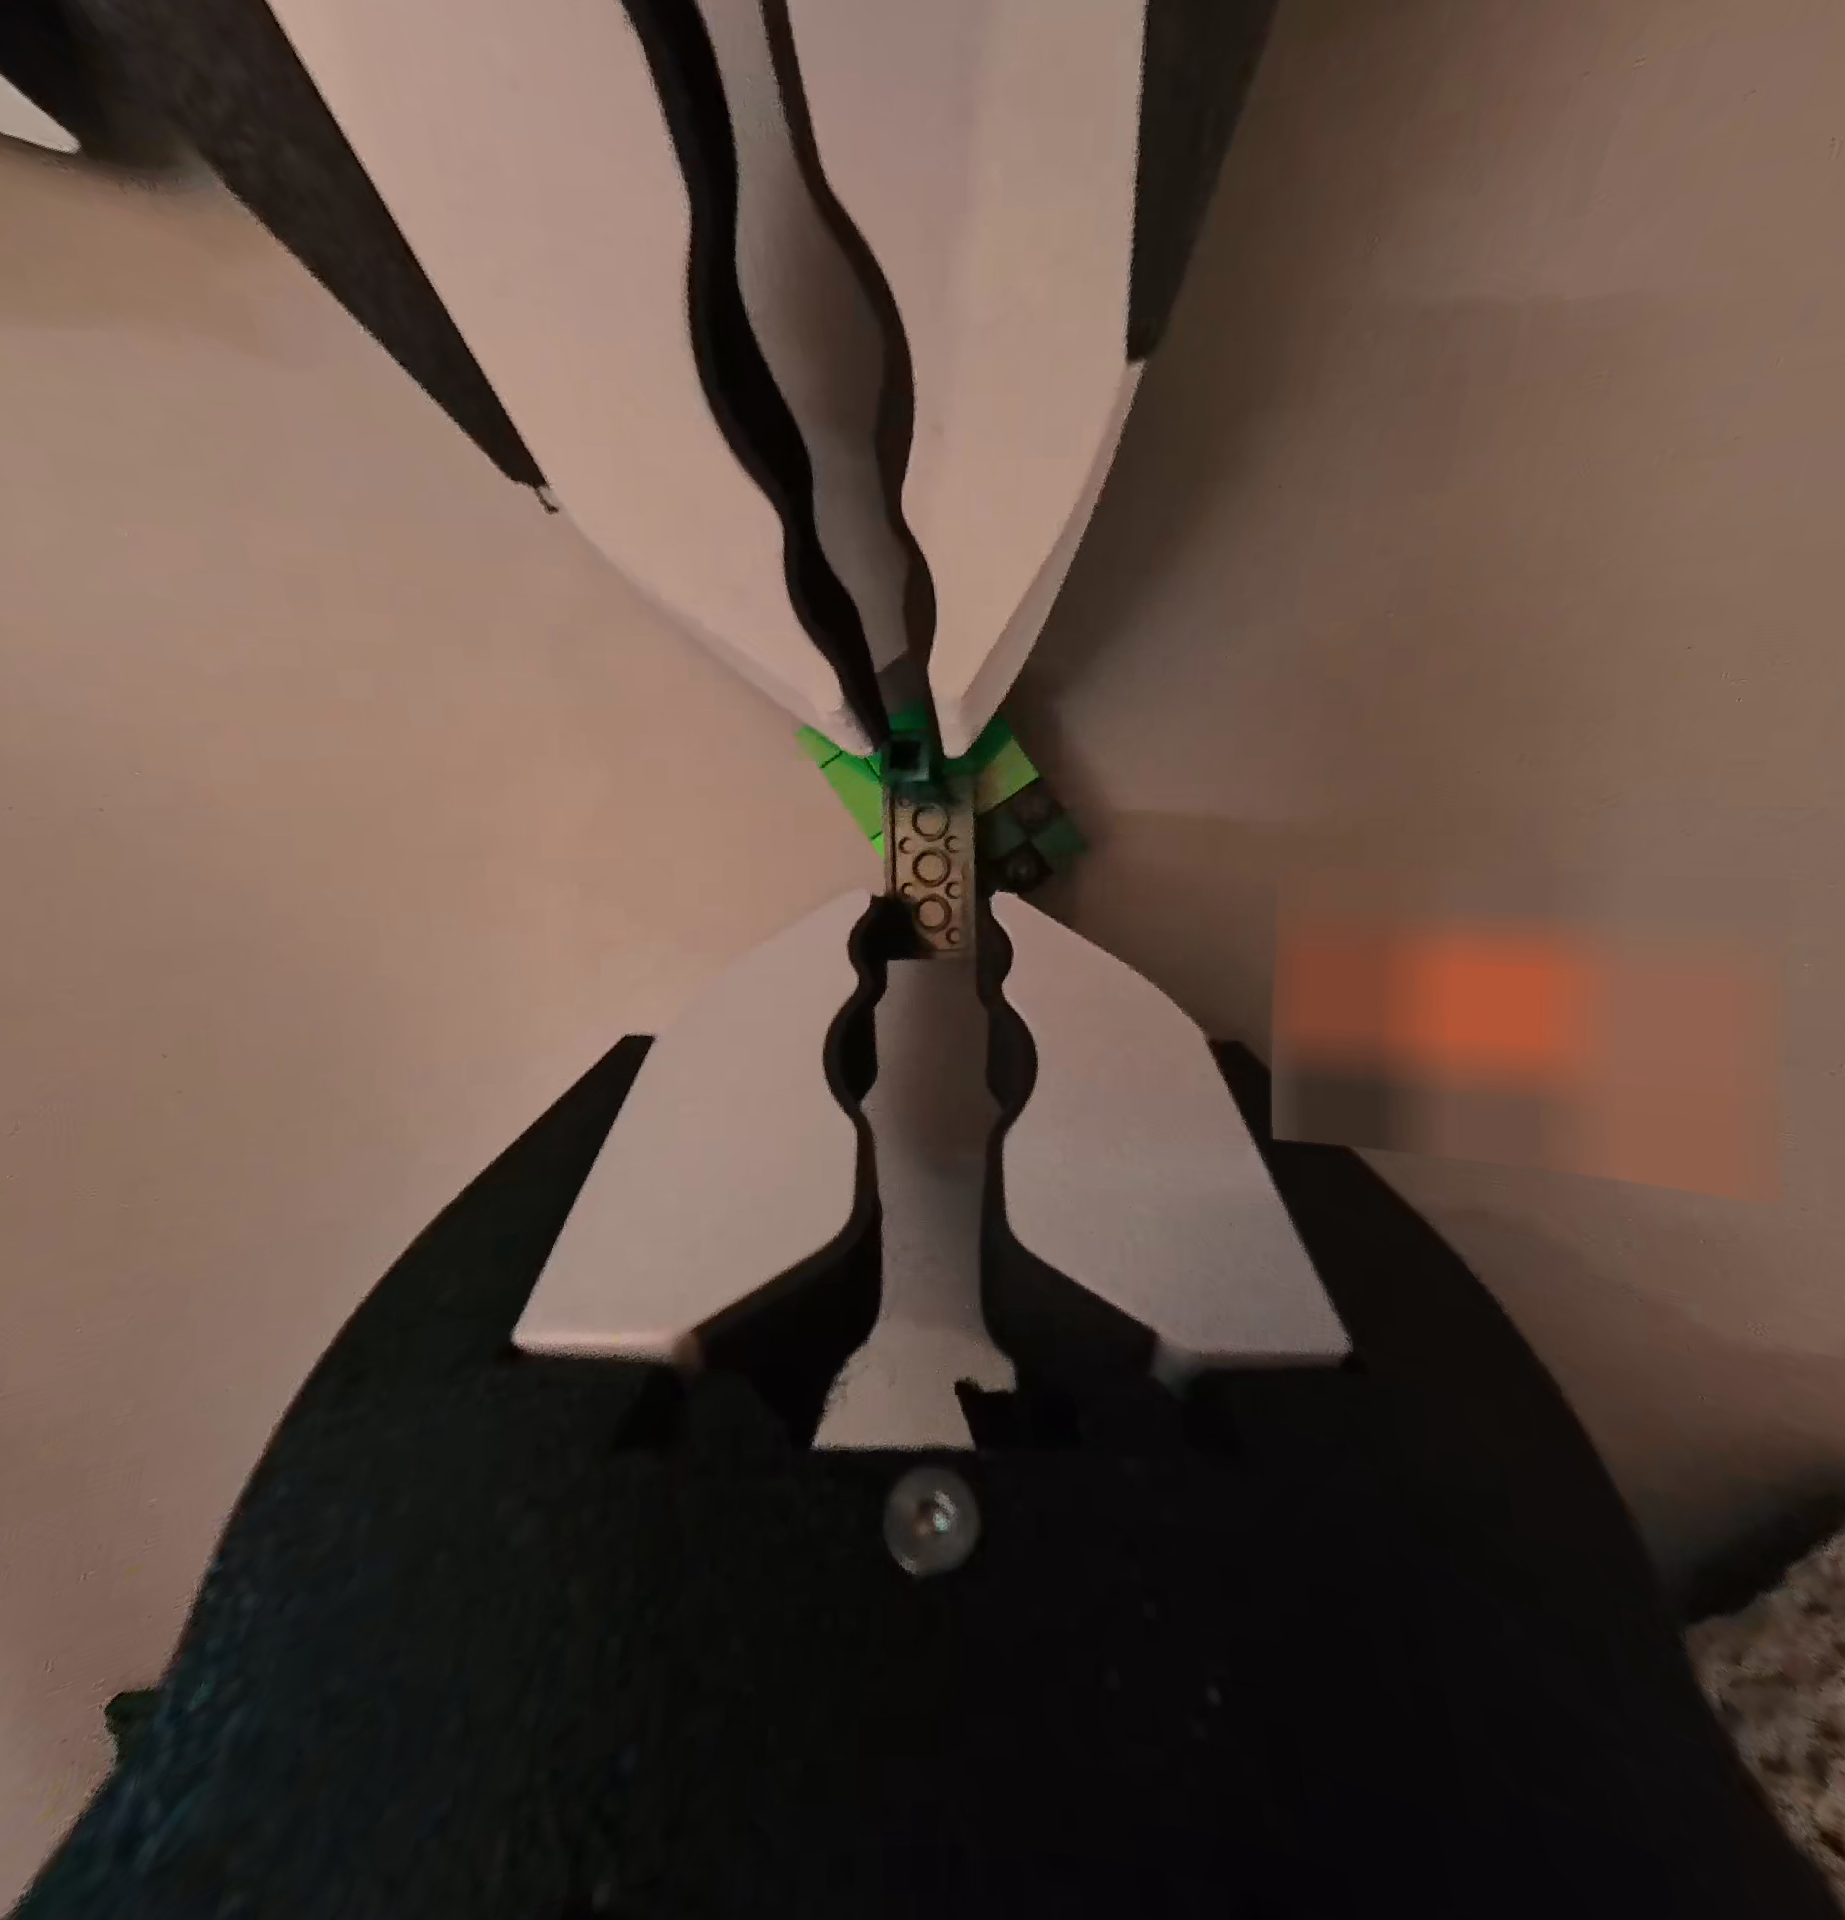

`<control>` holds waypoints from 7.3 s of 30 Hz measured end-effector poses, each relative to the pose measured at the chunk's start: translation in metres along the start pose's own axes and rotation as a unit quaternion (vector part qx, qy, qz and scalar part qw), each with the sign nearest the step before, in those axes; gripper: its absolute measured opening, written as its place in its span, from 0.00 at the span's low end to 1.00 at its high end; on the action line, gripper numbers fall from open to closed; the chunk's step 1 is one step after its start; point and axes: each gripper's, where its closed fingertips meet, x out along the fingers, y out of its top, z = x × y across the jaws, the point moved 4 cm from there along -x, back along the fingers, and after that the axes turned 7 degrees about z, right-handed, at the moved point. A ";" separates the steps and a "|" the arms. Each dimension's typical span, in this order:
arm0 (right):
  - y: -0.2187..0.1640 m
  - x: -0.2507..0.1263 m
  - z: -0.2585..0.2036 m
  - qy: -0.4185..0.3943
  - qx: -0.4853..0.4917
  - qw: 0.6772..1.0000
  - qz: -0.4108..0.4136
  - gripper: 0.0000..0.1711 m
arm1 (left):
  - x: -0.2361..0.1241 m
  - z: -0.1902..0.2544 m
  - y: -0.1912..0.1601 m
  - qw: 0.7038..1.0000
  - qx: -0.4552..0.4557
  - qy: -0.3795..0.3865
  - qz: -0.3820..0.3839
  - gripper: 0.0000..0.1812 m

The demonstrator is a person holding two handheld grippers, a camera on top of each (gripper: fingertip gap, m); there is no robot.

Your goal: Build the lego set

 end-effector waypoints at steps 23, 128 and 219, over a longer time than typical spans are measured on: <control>0.002 -0.001 -0.002 -0.038 -0.032 0.998 -0.036 0.04 | 0.003 0.001 0.006 0.999 0.036 0.023 -0.014 0.09; 0.023 0.049 -0.100 -0.039 -0.187 0.980 0.049 0.04 | -0.033 0.102 -0.024 0.971 0.084 0.166 0.152 0.11; 0.009 0.049 -0.102 -0.001 -0.115 0.993 -0.015 0.04 | -0.012 0.117 -0.033 0.990 0.059 0.121 0.050 0.10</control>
